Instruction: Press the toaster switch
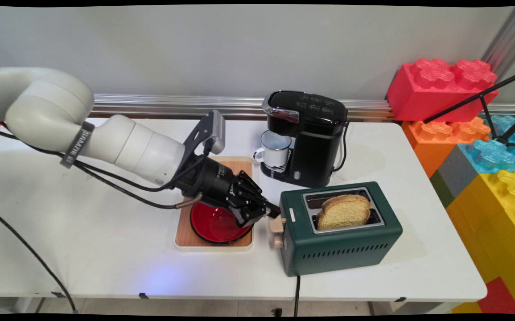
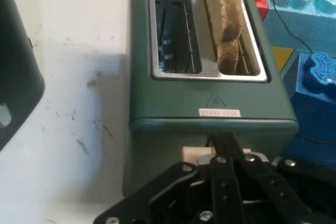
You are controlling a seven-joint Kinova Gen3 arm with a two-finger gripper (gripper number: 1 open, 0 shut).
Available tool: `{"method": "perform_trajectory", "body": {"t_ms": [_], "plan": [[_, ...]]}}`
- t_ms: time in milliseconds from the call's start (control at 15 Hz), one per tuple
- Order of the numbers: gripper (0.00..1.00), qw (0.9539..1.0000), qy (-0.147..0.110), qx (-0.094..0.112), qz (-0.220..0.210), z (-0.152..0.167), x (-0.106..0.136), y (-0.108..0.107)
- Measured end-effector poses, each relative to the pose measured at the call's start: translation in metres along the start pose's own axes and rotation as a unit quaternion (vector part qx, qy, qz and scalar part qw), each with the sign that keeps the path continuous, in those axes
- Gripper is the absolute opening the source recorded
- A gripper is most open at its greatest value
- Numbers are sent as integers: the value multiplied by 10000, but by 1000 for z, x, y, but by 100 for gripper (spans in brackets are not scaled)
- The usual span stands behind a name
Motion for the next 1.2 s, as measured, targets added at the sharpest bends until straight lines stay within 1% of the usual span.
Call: {"method": "perform_trajectory", "body": {"t_ms": [333,800,1200], "plan": [[0,10000,5,5,21,9,-4,-3],[0,10000,-29,-52,43,13,-8,-3],[0,9999,-106,-96,59,15,-15,-1]]}}
